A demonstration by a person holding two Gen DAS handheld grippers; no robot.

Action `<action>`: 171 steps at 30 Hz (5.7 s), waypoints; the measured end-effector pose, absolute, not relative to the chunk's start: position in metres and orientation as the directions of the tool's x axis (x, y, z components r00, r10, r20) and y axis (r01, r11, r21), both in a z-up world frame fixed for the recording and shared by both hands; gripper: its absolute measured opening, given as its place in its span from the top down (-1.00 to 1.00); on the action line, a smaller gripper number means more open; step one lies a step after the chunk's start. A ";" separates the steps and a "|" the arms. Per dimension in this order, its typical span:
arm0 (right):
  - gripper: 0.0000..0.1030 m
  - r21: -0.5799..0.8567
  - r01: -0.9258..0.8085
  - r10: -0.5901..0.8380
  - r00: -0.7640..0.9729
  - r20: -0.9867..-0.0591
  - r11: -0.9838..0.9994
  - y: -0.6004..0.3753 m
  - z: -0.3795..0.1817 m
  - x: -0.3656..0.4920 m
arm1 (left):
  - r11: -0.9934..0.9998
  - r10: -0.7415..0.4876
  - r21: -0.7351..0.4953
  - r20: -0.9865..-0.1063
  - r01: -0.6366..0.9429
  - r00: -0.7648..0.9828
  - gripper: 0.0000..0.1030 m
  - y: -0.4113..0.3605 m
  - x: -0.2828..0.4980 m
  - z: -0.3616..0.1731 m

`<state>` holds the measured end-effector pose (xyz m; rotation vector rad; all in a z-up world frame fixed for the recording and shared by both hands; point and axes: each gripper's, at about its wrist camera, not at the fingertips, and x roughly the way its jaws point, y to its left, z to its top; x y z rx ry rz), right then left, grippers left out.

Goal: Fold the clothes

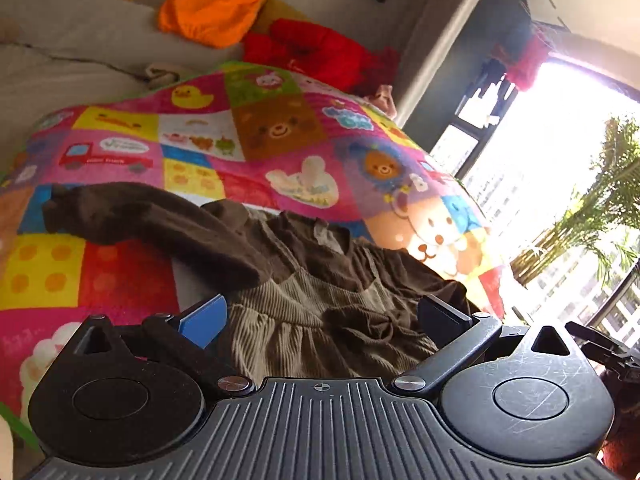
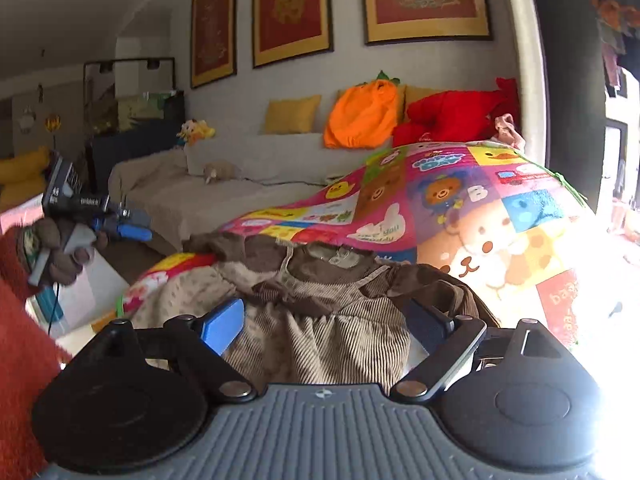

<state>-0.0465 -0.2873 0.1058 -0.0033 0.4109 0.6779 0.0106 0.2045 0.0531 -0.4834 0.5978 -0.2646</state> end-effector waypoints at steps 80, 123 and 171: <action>-0.25 -0.009 -0.671 0.578 0.645 -0.501 0.741 -0.051 0.160 0.200 | 0.744 -0.507 -0.657 -0.438 0.120 0.742 -1.00 0.185 0.095 -0.017; -0.30 0.393 -0.405 0.562 0.659 -0.500 0.825 -0.244 0.042 0.203 | 0.962 -0.268 -0.201 -0.584 0.183 0.767 -0.80 0.024 0.160 0.027; 0.08 0.293 -0.356 0.461 0.657 -0.597 0.887 -0.159 -0.019 0.264 | 0.950 -0.151 -0.299 -0.693 -0.090 0.705 0.40 0.181 0.294 -0.010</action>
